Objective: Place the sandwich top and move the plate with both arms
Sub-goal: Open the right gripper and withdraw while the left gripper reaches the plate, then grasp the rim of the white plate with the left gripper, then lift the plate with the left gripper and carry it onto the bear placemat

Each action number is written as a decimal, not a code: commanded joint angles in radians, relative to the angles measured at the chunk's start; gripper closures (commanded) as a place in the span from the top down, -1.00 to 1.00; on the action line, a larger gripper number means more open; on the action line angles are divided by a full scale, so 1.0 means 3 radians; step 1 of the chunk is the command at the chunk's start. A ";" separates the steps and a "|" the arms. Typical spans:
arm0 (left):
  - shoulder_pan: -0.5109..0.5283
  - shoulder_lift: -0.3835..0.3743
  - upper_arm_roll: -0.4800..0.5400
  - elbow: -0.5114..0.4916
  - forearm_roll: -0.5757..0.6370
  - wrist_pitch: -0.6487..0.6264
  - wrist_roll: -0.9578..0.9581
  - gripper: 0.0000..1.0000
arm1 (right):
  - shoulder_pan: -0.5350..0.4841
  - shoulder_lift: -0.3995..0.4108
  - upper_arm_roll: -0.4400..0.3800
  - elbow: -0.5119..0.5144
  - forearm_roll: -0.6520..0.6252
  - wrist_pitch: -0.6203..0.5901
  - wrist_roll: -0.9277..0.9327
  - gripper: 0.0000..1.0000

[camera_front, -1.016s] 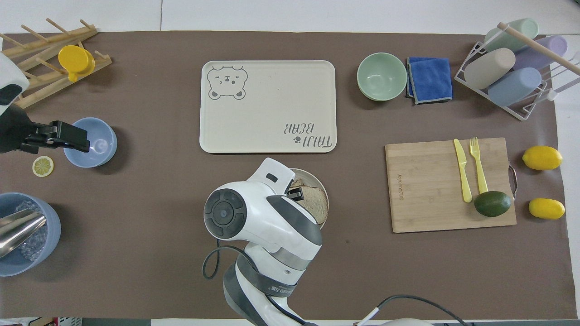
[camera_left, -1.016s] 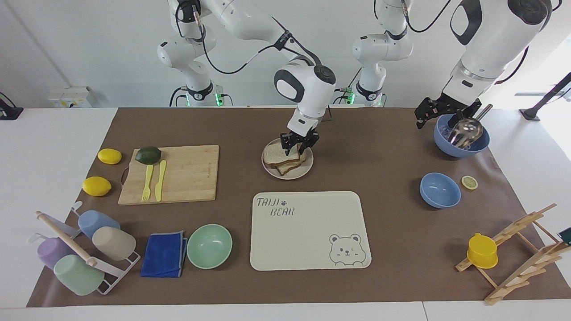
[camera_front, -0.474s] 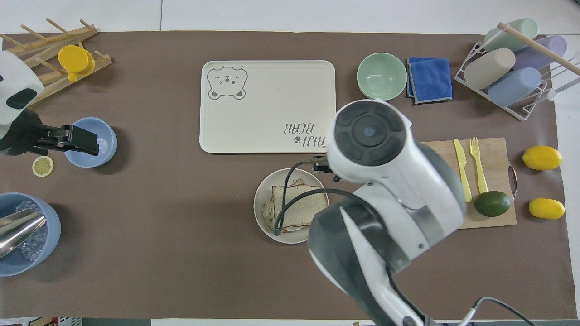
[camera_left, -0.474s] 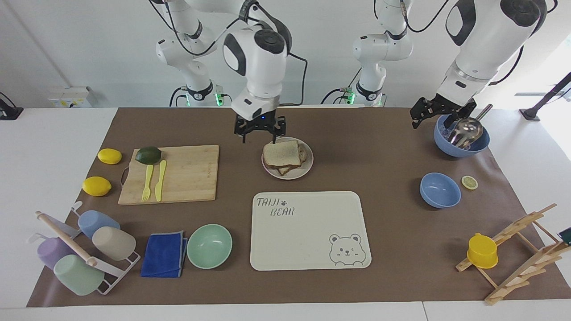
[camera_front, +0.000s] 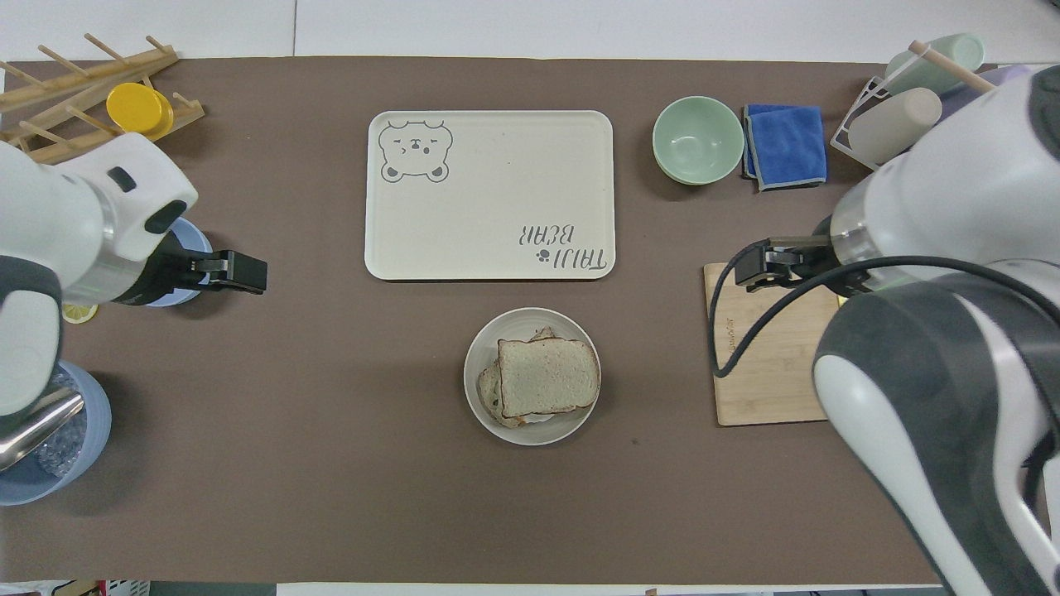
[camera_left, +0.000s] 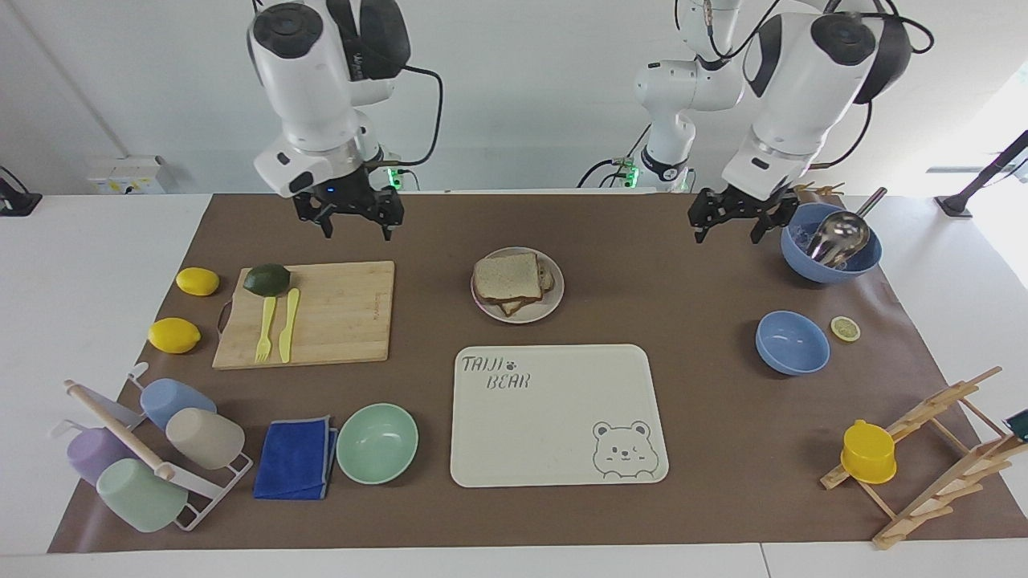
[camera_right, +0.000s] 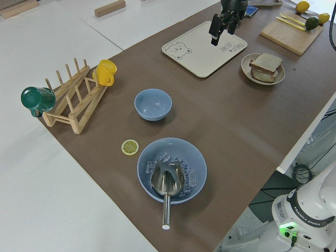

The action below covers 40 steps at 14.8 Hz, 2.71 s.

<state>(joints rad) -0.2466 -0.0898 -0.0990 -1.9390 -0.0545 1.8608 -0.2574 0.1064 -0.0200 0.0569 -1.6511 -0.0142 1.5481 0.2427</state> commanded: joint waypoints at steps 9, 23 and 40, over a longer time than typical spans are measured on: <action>-0.0676 0.0361 0.0038 -0.1093 -0.0737 0.1625 -0.0099 1.00 | -0.0063 0.0113 -0.0369 0.0140 -0.0019 -0.0297 -0.0881 1.00; -0.0952 0.0616 0.0038 -0.1150 -0.1296 0.1825 0.0132 0.53 | -0.0350 0.0113 -0.0215 0.0181 0.0001 -0.0277 -0.0998 1.00; -0.1050 0.0616 0.0038 -0.1329 -0.1378 0.2009 0.0224 -0.88 | -0.0339 0.0082 -0.0266 0.0181 0.0017 -0.0216 -0.0993 1.00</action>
<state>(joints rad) -0.5421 0.1036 -0.1007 -2.3066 -0.4343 2.4221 -0.2141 0.0192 0.0122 -0.0267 -1.5970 -0.0178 1.4751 -0.0307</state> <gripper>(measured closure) 0.784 0.000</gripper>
